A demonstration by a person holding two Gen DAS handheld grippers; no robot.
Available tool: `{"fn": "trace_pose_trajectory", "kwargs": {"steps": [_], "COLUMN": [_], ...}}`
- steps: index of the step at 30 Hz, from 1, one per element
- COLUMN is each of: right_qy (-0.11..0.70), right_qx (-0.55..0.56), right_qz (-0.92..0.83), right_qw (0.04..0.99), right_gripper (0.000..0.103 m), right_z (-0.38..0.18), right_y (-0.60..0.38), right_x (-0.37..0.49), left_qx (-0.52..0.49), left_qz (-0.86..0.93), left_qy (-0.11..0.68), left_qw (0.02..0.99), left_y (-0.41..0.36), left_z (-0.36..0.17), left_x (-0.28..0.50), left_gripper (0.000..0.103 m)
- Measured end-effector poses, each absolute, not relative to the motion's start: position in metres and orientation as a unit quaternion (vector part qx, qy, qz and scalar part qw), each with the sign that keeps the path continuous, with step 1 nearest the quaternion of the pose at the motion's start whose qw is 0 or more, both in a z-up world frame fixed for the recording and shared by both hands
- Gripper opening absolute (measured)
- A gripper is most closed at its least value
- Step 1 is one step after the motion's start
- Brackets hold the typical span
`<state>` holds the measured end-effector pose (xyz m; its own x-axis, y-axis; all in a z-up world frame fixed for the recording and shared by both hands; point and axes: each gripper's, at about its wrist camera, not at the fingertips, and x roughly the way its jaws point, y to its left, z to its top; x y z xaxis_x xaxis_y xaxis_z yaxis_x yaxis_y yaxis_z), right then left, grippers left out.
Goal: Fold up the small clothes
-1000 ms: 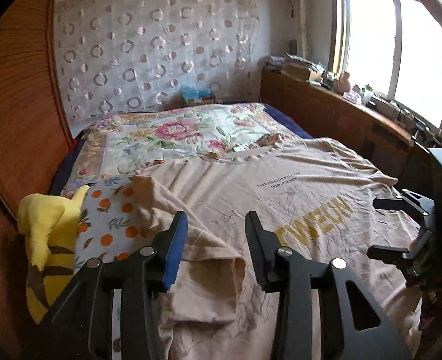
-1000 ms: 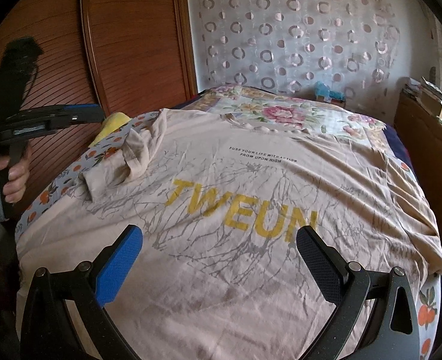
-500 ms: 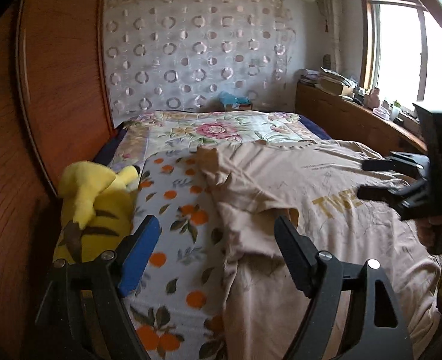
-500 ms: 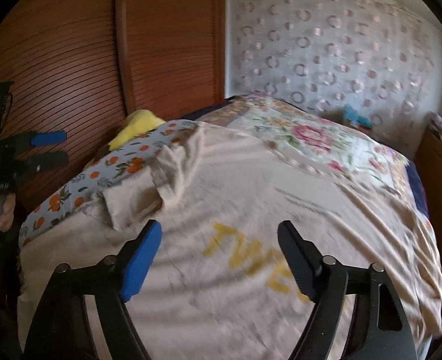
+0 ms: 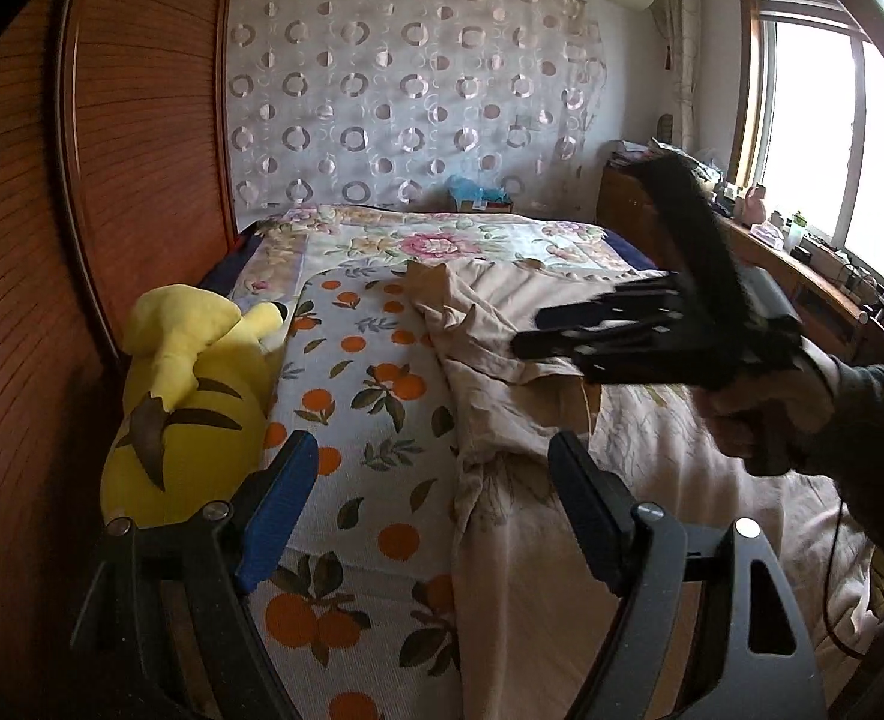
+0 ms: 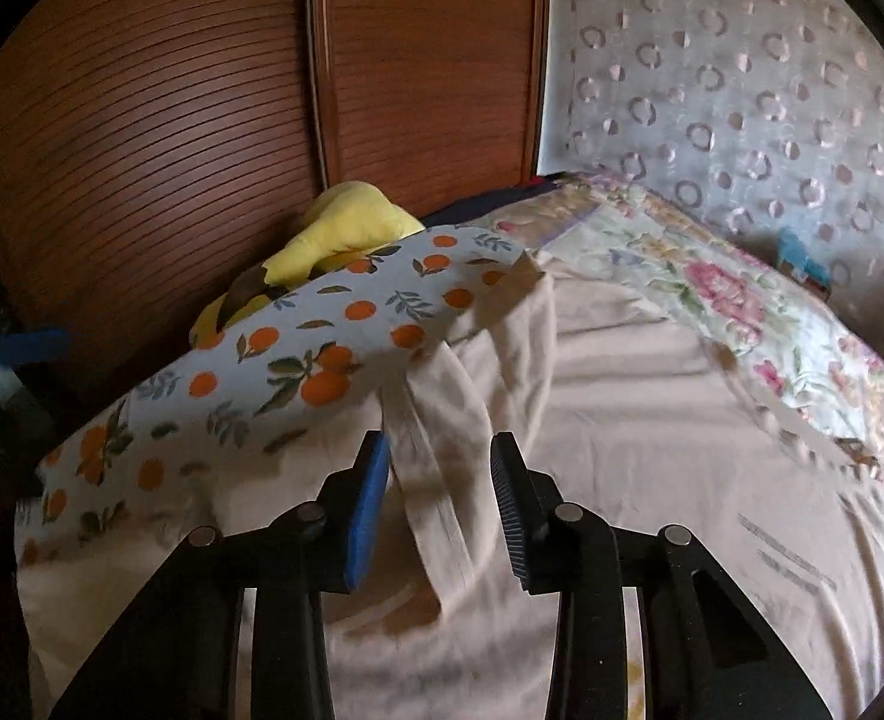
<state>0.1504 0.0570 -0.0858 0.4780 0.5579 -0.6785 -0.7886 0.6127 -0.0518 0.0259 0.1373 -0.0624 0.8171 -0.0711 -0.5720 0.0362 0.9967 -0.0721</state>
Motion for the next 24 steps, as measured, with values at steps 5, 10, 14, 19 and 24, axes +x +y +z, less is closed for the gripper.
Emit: {"fn": "trace_pose_trajectory", "kwargs": {"steps": [5, 10, 14, 19, 24], "right_qy": [0.338, 0.355, 0.348, 0.331, 0.315], "right_qx": [-0.187, -0.213, -0.221, -0.210, -0.167], "right_qz": [0.409, 0.395, 0.387, 0.375, 0.356], "right_qw": [0.826, 0.820, 0.825, 0.840, 0.864], "right_gripper": [0.037, 0.037, 0.031, 0.006, 0.006], "right_z": [-0.096, -0.107, -0.108, -0.103, -0.091], "right_y": [0.077, 0.088, 0.095, 0.091, 0.063], "right_x": [0.172, 0.185, 0.194, 0.195, 0.189], "left_qx": [-0.029, -0.036, -0.037, -0.039, -0.040], "left_qz": [-0.030, -0.033, -0.036, -0.038, -0.041], "left_qy": [0.303, 0.303, 0.304, 0.306, 0.309], "left_qw": [0.952, 0.952, 0.951, 0.951, 0.949], "left_y": [0.136, 0.137, 0.135, 0.132, 0.129], "left_z": [-0.064, -0.065, -0.067, -0.068, -0.071], "left_x": [0.021, 0.021, 0.022, 0.022, 0.024], "left_gripper": [0.079, 0.079, 0.079, 0.079, 0.079]}}
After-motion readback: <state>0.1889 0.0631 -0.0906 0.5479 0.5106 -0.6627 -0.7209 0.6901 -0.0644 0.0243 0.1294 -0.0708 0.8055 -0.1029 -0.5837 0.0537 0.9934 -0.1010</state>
